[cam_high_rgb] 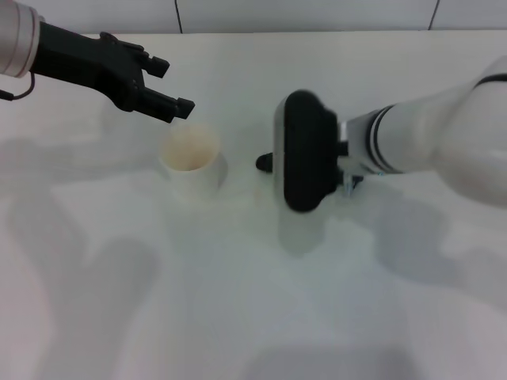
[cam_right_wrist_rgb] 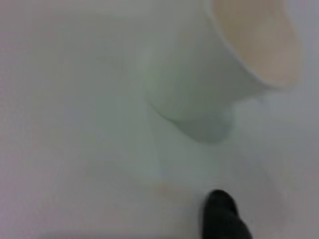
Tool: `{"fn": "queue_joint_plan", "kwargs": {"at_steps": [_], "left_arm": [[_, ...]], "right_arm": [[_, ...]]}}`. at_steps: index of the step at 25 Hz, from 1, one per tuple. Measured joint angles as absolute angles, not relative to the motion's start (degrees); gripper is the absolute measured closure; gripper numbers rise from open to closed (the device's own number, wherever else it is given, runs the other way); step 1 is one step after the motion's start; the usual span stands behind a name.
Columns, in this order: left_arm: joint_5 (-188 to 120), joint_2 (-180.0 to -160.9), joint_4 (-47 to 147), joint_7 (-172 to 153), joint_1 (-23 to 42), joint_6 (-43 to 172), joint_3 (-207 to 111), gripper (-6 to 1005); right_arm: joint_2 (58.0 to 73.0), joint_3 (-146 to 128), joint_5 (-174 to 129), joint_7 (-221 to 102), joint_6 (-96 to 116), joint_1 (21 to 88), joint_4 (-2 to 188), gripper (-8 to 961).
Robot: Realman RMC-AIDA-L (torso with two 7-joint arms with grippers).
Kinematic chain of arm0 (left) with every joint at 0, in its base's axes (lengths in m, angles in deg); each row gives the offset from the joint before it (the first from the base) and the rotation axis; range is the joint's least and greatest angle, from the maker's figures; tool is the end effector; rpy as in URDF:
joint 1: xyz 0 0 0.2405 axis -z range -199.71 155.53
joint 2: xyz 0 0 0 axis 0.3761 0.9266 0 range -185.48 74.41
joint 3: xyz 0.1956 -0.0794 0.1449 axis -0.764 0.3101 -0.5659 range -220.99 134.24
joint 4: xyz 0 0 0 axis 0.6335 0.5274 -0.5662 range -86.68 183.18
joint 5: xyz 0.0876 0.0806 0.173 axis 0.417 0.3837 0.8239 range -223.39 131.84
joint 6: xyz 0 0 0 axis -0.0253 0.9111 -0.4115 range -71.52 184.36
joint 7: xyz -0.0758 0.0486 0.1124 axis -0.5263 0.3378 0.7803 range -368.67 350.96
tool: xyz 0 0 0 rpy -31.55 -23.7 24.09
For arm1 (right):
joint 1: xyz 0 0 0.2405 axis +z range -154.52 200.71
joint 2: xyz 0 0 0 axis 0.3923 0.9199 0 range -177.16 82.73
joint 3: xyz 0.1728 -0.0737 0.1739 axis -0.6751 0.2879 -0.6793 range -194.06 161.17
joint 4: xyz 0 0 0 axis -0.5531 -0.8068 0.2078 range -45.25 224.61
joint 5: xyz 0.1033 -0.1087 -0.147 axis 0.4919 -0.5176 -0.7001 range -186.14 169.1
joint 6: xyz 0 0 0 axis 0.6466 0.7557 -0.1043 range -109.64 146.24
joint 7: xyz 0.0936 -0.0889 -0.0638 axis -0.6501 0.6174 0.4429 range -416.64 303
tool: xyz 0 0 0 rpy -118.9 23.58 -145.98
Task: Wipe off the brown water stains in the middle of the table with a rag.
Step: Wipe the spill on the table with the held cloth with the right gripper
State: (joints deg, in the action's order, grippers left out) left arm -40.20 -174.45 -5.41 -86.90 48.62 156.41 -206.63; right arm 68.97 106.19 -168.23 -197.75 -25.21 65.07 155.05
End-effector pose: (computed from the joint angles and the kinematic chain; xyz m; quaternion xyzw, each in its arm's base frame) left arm -0.1782 0.4123 0.0601 -0.9764 -0.1632 -0.0359 0.1365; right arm 0.1346 0.3761 -0.1131 -0.9267 -0.1485 -0.2181 0.2677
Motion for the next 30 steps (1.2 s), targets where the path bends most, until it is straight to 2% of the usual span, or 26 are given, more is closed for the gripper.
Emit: {"fn": "queue_joint_plan", "kwargs": {"at_steps": [14,30], "left_arm": [[-40.3,-174.38,-5.7,-86.7,48.5,156.1,-206.6,138],[-39.9,-174.43,-5.4,-86.9,48.6,155.5,-206.6,138]], "right_arm": [[68.87,113.1,-170.3,-190.8,-33.5,57.4,169.7,889],[68.99,108.5,-172.3,-190.6,-35.2,56.8,166.8,894]]}}
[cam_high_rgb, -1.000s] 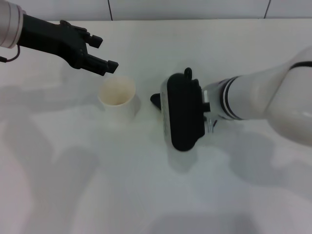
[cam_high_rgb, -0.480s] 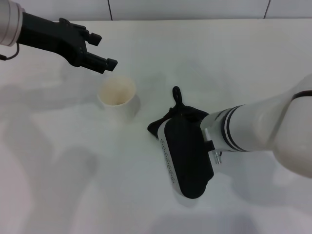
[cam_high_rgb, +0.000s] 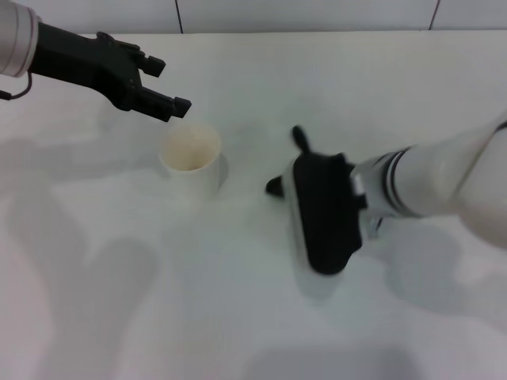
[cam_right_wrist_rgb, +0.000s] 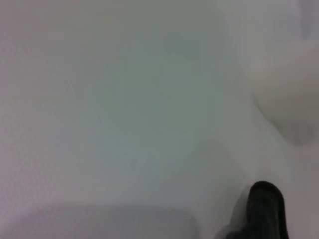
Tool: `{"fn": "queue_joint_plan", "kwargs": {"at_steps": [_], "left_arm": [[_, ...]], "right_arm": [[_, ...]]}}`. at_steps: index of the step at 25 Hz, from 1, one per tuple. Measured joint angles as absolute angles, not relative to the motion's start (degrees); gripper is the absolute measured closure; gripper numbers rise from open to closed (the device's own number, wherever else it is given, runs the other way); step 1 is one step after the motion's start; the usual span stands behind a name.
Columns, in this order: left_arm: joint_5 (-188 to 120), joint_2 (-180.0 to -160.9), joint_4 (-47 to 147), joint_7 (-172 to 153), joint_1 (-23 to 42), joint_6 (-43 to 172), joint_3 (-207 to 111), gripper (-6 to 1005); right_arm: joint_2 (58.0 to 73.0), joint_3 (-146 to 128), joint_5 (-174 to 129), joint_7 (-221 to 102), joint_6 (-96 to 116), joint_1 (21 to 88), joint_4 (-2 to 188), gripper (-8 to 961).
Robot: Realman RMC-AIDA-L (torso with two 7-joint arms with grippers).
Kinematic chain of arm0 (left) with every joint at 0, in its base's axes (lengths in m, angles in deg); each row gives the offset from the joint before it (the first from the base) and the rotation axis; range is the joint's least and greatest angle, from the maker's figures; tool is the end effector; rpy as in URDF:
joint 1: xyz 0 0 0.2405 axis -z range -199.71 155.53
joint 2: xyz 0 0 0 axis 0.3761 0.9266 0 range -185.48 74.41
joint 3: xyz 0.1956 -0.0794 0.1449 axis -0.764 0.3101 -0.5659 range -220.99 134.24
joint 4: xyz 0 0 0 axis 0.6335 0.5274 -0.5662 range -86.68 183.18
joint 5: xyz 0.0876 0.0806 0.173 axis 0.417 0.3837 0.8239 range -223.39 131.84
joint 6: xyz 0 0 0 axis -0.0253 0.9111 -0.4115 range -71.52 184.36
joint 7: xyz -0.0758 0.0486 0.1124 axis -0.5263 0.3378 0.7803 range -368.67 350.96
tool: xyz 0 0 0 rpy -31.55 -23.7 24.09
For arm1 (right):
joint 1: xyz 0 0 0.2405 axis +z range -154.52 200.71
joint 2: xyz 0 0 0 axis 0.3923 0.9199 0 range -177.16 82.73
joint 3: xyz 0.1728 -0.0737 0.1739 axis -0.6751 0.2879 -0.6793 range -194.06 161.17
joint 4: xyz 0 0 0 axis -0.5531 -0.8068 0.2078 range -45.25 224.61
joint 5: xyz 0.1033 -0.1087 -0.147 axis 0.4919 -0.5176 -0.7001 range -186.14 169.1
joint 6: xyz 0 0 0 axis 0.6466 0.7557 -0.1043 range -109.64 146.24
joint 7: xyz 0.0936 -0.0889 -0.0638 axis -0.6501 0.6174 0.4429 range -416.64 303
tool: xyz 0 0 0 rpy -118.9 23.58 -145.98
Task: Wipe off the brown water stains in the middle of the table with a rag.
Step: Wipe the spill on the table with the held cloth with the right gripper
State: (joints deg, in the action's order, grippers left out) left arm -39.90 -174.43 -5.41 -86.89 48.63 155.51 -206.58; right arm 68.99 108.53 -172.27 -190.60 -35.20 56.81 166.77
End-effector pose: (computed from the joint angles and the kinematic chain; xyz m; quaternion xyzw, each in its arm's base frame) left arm -0.1800 0.4138 0.0606 -0.9755 -0.1645 -0.0310 0.1430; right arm 0.1465 0.3349 -0.1088 -0.9178 -0.2012 -0.2625 0.2197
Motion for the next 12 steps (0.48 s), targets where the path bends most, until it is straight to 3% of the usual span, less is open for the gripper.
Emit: {"fn": "queue_joint_plan", "kwargs": {"at_steps": [12], "left_arm": [[-40.0,-174.45,-5.7,-86.9,48.6,155.2,-206.6,138]], "right_arm": [[68.79,102.2,-173.2,-190.7,-39.3,55.4,167.5,895]]}}
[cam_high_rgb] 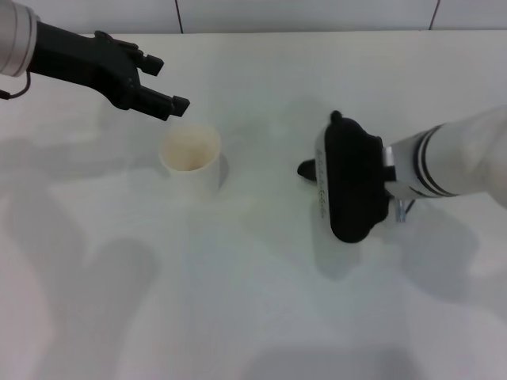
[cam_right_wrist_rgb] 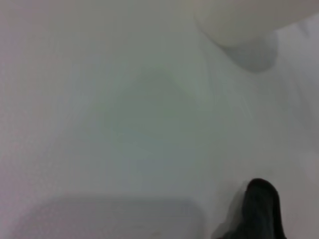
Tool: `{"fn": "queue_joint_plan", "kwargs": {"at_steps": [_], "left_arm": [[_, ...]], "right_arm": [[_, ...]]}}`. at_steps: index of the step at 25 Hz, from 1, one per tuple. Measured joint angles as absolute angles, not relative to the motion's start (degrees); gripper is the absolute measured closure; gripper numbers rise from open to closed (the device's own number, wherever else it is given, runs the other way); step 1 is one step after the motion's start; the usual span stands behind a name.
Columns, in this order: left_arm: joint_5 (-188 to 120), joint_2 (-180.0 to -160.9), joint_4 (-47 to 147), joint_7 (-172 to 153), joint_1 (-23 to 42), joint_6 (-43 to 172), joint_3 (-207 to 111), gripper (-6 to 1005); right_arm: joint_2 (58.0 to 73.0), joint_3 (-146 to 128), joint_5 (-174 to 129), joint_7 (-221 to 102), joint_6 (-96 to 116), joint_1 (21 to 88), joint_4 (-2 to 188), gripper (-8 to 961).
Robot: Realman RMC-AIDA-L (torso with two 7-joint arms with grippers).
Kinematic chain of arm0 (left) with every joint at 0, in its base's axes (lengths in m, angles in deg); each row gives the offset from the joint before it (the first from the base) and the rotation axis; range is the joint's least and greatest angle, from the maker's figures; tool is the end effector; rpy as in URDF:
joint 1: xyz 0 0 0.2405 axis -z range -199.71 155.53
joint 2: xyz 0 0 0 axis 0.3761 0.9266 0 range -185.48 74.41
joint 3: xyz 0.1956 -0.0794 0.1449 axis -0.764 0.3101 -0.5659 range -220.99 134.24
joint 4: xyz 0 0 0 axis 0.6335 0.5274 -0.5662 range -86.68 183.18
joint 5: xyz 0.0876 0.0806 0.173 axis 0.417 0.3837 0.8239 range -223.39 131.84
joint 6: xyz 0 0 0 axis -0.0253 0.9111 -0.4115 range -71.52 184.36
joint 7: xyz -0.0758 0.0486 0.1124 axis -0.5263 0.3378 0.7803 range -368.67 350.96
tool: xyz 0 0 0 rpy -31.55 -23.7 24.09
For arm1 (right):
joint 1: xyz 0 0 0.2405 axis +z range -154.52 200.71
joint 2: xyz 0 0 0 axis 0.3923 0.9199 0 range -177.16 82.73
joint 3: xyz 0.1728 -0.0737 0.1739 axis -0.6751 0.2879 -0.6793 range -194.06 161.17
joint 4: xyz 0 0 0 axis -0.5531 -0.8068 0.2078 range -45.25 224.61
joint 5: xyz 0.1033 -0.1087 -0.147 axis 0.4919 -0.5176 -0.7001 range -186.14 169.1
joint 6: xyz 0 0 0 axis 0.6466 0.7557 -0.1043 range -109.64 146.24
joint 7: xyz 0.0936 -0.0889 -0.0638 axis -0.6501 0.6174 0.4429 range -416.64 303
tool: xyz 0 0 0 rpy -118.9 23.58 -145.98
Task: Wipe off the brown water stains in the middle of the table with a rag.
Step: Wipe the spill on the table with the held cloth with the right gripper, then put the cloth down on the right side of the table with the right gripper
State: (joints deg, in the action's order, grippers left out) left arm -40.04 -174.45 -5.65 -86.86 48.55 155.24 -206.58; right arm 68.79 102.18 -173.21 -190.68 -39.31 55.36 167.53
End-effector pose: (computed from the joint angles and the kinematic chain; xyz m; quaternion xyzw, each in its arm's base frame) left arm -0.1810 0.4143 0.0616 -0.9747 -0.1651 -0.0304 0.1474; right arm 0.1599 0.3486 -0.0840 -0.9177 -0.1443 -0.2817 0.2401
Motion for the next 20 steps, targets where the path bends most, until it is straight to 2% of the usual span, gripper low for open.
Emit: {"fn": "queue_joint_plan", "kwargs": {"at_steps": [9,20], "left_arm": [[-40.0,-174.41,-5.7,-86.5,48.4,154.8,-206.6,138],[-39.9,-174.36,-5.6,-86.5,48.7,154.4,-206.7,138]], "right_arm": [[68.46,96.3,-176.2,-190.7,-44.8,47.0,177.7,885],[68.47,87.4,-175.5,-191.6,-45.2,47.1,172.5,856]]}}
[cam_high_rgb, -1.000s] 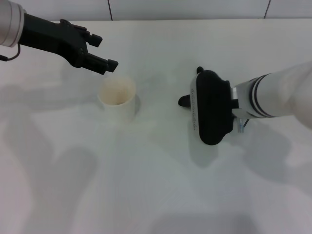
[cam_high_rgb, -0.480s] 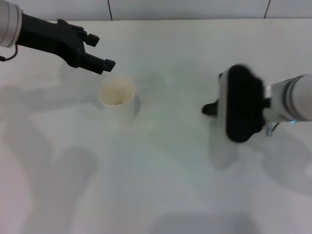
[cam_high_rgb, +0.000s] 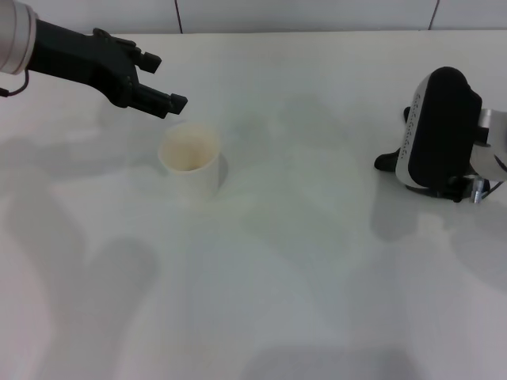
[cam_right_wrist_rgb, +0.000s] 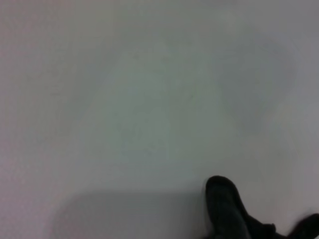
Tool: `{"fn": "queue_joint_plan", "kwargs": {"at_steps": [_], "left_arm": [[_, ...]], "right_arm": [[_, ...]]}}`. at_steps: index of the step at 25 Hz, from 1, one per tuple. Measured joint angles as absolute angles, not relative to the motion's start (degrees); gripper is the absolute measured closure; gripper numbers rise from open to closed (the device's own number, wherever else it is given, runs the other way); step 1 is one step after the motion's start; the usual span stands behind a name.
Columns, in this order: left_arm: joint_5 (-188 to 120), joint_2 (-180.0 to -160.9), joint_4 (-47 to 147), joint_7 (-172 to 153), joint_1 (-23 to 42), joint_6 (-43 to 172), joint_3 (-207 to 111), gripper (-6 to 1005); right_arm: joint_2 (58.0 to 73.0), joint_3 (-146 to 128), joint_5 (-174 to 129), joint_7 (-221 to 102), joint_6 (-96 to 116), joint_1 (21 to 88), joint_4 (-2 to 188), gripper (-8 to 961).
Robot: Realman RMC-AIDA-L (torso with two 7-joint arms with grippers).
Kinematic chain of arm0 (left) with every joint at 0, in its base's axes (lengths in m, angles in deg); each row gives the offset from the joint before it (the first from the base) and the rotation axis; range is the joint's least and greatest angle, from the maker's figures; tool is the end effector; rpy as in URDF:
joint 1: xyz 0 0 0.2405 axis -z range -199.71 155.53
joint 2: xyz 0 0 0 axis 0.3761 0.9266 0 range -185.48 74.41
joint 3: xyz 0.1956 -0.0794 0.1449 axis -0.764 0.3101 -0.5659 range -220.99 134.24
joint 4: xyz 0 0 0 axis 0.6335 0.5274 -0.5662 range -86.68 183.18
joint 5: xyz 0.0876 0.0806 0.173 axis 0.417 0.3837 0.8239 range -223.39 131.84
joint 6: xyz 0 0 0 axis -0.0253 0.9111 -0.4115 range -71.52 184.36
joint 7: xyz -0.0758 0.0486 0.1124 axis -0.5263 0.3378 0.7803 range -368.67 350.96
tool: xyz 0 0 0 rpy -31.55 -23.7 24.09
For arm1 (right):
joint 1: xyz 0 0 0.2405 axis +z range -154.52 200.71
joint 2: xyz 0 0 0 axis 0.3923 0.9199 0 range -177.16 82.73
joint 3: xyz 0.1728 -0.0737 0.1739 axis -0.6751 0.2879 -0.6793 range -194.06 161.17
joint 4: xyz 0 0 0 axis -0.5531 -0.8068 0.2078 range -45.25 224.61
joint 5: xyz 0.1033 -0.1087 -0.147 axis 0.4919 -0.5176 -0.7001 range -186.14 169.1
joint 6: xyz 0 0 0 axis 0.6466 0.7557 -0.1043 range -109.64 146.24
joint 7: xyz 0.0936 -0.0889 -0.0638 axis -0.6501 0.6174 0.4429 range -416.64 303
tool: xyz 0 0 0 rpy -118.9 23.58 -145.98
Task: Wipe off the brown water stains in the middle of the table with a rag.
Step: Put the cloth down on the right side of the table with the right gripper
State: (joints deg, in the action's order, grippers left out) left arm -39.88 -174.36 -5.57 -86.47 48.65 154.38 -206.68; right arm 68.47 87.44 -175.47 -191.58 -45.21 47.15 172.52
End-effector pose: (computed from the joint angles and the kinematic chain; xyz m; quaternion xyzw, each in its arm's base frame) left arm -0.1816 0.4165 0.0625 -0.9745 -0.1611 -0.0255 0.1539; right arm 0.2072 0.3574 -0.0201 -0.9077 0.0097 -0.2921 0.3011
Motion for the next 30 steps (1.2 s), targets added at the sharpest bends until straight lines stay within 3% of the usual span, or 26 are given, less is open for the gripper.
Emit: {"fn": "queue_joint_plan", "kwargs": {"at_steps": [22,30], "left_arm": [[-39.4,-174.44,-5.3,-86.6,48.8,154.1,-206.7,138],[-39.3,-174.45,-5.3,-86.4,48.7,154.1,-206.7,138]], "right_arm": [[68.21,78.2,-165.9,-192.9,-47.1,46.6,173.6,797],[68.25,77.0,-164.9,-193.2,-48.9,47.1,173.8,658]]}}
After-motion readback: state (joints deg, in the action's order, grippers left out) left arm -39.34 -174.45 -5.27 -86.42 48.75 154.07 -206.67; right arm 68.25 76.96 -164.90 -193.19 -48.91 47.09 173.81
